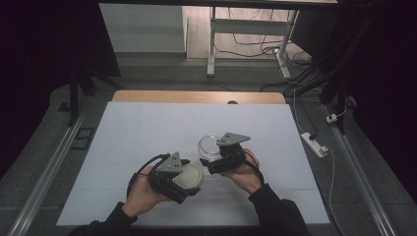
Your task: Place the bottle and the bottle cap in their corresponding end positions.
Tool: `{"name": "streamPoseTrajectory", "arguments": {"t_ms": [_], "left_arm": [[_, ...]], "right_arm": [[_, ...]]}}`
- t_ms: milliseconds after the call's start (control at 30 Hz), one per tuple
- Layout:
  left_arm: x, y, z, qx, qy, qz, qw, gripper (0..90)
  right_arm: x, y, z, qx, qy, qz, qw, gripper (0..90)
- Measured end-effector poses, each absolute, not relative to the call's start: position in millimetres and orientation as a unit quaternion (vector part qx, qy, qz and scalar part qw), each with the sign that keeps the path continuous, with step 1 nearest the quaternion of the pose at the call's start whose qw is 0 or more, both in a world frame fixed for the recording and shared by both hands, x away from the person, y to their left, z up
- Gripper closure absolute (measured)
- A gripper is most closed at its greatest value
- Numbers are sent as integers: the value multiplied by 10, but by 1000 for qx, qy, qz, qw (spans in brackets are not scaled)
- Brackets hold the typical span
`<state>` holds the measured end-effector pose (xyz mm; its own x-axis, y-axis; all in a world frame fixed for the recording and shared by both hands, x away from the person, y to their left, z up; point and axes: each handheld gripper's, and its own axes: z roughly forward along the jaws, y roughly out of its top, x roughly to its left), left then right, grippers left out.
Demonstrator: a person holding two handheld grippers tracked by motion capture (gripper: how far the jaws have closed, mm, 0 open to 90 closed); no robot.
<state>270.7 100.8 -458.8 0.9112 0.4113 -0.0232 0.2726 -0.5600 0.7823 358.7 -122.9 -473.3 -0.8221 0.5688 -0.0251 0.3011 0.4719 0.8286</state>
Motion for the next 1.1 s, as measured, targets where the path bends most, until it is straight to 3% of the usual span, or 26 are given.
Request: {"name": "streamPoseTrajectory", "arguments": {"t_ms": [1100], "left_arm": [[2815, 700, -5050, 891, 196, 68, 405, 78]], "right_arm": [[4149, -961, -4883, 280, 841, 430, 170, 64]]}}
